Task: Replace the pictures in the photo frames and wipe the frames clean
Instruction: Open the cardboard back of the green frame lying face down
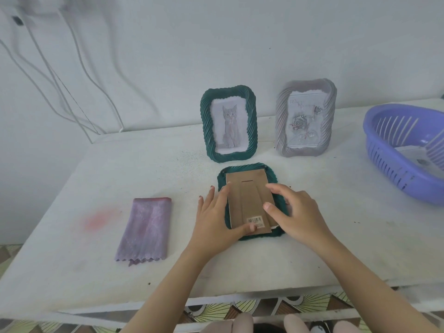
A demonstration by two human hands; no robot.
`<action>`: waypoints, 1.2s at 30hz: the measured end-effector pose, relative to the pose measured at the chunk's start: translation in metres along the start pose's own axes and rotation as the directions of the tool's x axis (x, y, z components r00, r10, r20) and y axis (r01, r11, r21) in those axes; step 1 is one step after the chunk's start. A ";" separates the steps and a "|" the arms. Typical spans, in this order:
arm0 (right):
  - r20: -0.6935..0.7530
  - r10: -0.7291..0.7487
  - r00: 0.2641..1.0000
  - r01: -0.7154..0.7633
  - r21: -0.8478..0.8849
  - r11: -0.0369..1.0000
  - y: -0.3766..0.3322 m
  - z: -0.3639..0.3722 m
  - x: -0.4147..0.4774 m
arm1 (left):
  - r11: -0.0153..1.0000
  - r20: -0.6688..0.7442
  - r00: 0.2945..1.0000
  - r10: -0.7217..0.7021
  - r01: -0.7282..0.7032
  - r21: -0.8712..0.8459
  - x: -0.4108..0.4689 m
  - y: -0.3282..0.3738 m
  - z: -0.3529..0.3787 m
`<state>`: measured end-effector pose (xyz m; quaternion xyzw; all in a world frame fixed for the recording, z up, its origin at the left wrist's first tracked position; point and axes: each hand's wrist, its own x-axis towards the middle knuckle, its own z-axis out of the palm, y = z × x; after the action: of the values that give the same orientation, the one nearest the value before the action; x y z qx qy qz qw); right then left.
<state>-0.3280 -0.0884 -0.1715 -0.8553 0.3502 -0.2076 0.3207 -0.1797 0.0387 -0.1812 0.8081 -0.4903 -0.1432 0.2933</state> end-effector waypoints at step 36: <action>0.009 0.125 0.992 -0.110 0.540 0.834 -0.006 0.005 0.000 | 0.977 -0.177 0.980 0.093 -0.124 -0.172 -0.004 0.001 0.003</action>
<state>-0.3221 -0.0832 -0.1708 -0.7046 0.3337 -0.2890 0.5556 -0.1838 0.0407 -0.1835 0.7590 -0.4922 -0.1027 0.4136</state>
